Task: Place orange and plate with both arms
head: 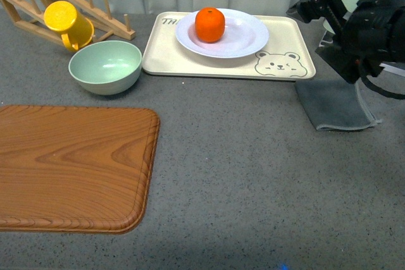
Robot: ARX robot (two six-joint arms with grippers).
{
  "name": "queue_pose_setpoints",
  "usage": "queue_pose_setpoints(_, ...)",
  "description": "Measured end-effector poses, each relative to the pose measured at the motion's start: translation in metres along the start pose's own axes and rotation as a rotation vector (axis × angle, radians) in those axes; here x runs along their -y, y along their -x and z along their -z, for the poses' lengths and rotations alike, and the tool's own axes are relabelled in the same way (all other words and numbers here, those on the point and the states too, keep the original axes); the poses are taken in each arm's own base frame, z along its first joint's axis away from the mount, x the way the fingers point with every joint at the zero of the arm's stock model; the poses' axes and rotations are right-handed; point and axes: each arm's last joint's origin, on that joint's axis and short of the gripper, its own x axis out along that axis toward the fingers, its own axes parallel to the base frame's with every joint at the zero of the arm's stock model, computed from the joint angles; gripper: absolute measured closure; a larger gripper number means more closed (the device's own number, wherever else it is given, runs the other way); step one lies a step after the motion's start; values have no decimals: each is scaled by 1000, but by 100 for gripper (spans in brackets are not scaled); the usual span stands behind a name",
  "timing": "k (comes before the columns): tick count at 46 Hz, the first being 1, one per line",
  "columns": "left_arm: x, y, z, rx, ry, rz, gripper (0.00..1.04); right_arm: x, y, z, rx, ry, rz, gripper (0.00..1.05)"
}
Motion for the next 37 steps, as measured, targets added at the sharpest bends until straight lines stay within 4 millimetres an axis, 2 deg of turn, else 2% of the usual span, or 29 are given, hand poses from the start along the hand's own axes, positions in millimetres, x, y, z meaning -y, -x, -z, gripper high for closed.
queue_pose_setpoints(2,0,0,0,0,0,0,6,0,11,8,102,113,35,13)
queue_pose_setpoints(4,0,0,0,0,0,1,6,2,26,13,343,300,116,24)
queue_pose_setpoints(8,0,0,0,0,0,1,6,5,62,20,510,577,216,41)
queue_pose_setpoints(14,0,0,0,1,0,1,6,-2,99,18,560,700,238,61)
queue_pose_setpoints(22,0,0,0,1,0,1,6,-1,151,33,535,759,262,100)
queue_pose_setpoints(24,0,0,0,1,0,1,6,-2,159,35,535,766,262,104)
queue_pose_setpoints(37,0,0,0,1,0,1,6,-1,201,44,527,772,248,104)
